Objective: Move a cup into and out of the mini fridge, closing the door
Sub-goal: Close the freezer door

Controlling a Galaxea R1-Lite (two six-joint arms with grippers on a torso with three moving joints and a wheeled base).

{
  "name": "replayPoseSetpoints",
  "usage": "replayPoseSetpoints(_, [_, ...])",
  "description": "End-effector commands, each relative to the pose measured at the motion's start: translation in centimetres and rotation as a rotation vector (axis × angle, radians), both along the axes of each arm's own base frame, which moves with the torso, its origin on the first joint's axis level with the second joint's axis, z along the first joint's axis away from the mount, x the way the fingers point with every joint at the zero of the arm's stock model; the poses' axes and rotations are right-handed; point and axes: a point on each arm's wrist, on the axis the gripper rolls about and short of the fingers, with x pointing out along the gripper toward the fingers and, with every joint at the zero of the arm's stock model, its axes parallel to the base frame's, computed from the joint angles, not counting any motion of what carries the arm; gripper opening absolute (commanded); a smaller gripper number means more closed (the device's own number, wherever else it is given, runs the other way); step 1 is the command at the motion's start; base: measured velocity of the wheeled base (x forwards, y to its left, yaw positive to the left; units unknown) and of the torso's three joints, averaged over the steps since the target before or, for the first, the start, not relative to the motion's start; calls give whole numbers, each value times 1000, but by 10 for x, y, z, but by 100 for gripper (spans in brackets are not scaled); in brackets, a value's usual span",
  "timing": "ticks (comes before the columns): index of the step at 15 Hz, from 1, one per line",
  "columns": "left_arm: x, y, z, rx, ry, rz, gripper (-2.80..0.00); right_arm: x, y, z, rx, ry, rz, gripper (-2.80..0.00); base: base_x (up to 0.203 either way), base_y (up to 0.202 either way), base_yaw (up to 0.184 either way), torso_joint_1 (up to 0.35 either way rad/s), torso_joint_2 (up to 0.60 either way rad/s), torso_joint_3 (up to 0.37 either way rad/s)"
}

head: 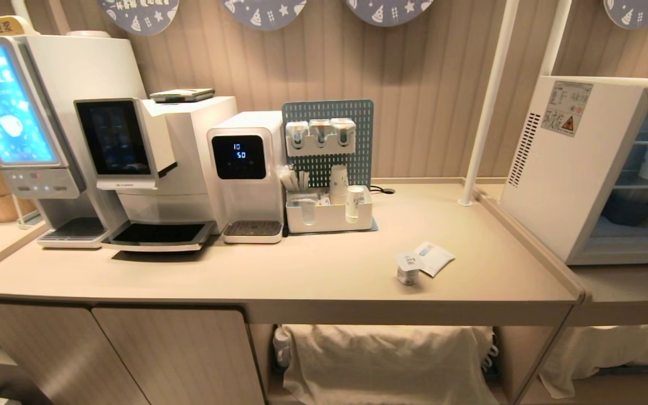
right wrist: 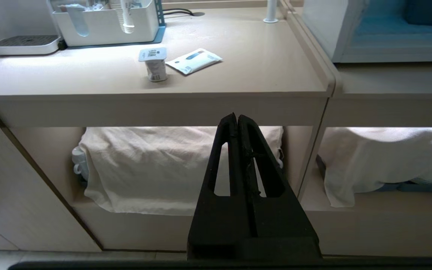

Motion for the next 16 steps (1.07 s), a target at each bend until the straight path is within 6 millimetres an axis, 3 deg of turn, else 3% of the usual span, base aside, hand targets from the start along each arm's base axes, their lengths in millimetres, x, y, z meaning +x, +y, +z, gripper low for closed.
replayPoseSetpoints(1, [0,0,-1,0,4,2,-280,0,0,0,-1,3,0,-280,1,-70,8,-2,-2,11])
replayPoseSetpoints(16, [0,0,-1,0,4,2,-280,0,0,0,-1,3,1,-280,0,-189,1,3,1,2])
